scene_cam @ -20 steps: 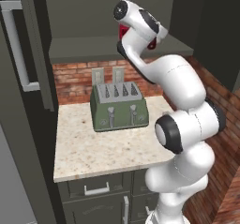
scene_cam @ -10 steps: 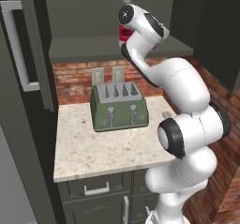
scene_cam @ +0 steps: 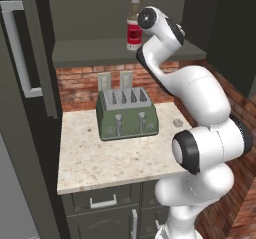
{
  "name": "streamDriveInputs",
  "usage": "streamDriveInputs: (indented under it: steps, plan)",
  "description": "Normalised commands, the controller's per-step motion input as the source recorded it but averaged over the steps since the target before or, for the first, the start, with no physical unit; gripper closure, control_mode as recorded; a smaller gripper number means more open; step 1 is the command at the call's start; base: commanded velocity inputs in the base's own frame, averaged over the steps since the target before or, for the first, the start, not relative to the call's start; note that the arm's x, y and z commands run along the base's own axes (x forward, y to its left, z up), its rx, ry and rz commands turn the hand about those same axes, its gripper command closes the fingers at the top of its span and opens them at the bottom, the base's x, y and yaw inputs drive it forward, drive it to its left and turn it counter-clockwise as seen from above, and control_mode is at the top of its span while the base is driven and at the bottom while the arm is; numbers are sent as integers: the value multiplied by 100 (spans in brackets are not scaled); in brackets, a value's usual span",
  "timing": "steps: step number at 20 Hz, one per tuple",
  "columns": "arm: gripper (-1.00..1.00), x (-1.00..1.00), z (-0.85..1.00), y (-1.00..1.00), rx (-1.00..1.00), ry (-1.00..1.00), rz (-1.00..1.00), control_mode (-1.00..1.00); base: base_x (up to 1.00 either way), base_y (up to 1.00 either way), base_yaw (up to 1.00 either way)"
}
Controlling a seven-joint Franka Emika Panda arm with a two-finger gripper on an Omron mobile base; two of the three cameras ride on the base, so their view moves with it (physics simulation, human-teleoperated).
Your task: Pick the syrup bottle and condiment bottle from the counter and place them in the cabinet.
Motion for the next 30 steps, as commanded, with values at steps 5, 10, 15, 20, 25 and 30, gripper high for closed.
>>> streamDriveInputs:
  steps: [5,10,15,20,25,30]
  plan:
    - [100,0,-3,-1,0,-1,12,-100,0,0,0]
    - [-100,3,-1,0,0,-1,9,-100,0,0,0]
    - [-100,0,0,-1,0,-3,9,-100,0,0,0]
    - [-100,3,0,0,0,-3,8,-100,0,0,0]
    - [-100,17,0,0,0,-1,6,-100,0,0,0]
    - [-100,22,0,0,0,0,4,-100,0,0,0]
